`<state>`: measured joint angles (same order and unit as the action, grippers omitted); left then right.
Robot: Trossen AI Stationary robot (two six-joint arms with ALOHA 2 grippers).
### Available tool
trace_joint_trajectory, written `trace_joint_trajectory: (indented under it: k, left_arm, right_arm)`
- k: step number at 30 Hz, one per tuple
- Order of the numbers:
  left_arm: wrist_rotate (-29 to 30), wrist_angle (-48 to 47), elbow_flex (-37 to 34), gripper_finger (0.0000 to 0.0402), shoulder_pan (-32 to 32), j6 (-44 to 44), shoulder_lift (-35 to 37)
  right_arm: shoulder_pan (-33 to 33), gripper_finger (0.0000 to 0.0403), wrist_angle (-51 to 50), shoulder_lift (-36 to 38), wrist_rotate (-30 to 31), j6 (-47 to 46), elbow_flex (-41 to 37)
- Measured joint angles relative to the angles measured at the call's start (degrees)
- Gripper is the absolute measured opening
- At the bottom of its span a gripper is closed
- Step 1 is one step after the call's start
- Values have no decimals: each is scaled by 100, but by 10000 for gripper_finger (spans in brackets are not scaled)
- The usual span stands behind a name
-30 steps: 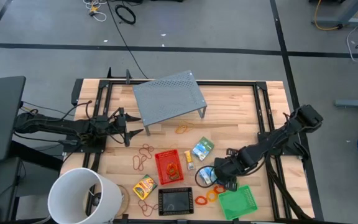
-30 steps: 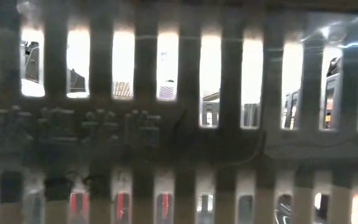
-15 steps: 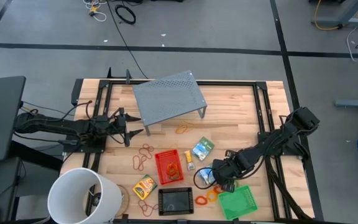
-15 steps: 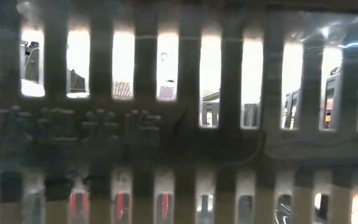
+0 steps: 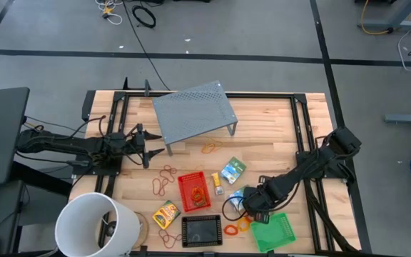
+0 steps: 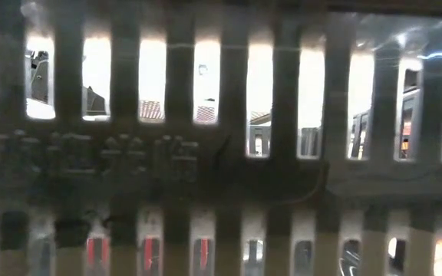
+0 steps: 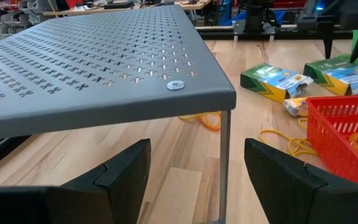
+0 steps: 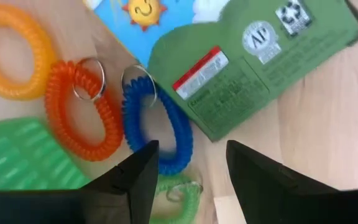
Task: Pick & Place Office Desk Supplies
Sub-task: Put the blue spring keychain into the red bin
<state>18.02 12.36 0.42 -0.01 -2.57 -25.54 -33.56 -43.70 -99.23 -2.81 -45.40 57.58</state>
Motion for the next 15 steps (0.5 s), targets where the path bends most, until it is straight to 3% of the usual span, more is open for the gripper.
trace_joint_trajectory:
  k: [9, 12, 15]
  left_arm:
    - [0, -35, 0, 262, 1, 1, 0]
    - [0, -34, -1, 262, 0, 2, -1]
    - [4, -35, 0, 262, 0, 2, -2]
  right_arm:
    - [-2, 179, 134, -352, 24, 181, 33]
    - [0, 141, 91, -364, 37, 243, 30]
    - [7, 67, 3, -369, 37, 287, 24]
